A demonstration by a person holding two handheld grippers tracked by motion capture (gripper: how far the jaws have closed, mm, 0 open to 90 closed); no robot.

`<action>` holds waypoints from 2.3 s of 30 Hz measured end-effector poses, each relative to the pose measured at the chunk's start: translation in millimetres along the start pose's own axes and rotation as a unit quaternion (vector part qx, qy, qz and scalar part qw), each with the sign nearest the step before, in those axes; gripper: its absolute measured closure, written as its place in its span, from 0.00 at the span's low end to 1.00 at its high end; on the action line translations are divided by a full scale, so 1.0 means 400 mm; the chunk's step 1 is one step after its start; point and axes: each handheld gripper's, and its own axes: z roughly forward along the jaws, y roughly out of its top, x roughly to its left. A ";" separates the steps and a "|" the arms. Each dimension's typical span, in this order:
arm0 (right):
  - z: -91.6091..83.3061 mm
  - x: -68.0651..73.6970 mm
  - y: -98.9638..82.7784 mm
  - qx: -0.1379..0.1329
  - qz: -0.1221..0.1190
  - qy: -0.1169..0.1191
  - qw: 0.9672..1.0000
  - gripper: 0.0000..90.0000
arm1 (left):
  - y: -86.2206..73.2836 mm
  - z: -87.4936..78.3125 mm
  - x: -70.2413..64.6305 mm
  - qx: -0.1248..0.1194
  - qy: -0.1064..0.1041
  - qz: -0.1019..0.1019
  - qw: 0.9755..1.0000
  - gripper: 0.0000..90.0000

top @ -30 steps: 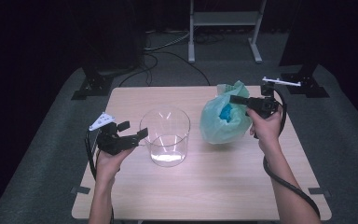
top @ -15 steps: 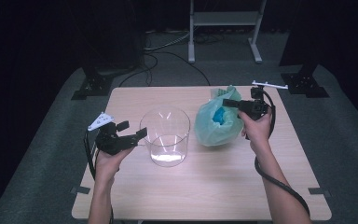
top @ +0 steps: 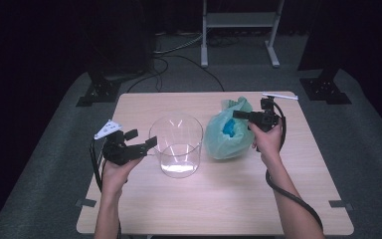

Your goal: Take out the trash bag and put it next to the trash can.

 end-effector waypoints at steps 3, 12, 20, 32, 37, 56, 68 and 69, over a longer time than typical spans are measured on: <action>0.007 -0.003 -0.006 0.002 -0.002 -0.001 1.000 1.00 | 0.001 0.000 -0.002 0.000 -0.001 0.002 1.000 0.09; 0.035 -0.014 -0.032 0.013 -0.001 -0.003 1.000 1.00 | 0.000 0.000 -0.003 0.002 -0.002 0.001 1.000 0.09; 0.050 -0.026 -0.046 0.021 -0.001 -0.005 1.000 1.00 | 0.000 0.002 -0.005 0.003 -0.003 0.002 1.000 0.09; 0.060 -0.036 -0.063 0.028 -0.002 -0.008 1.000 1.00 | -0.001 0.001 -0.002 0.002 -0.002 -0.002 1.000 0.09; 0.059 -0.038 -0.067 0.034 -0.004 -0.005 0.999 0.95 | -0.001 0.002 -0.003 0.003 -0.003 -0.001 1.000 0.09; 0.003 -0.025 -0.049 0.007 -0.010 -0.003 1.000 0.66 | -0.002 0.004 -0.007 0.003 -0.007 -0.001 1.000 0.09; -0.036 -0.021 -0.033 -0.006 -0.013 -0.001 1.000 0.65 | -0.002 0.006 -0.008 0.005 -0.007 0.000 1.000 0.09; -0.040 -0.021 -0.032 -0.007 -0.014 -0.001 1.000 0.64 | -0.002 0.006 -0.008 0.005 -0.007 0.000 1.000 0.09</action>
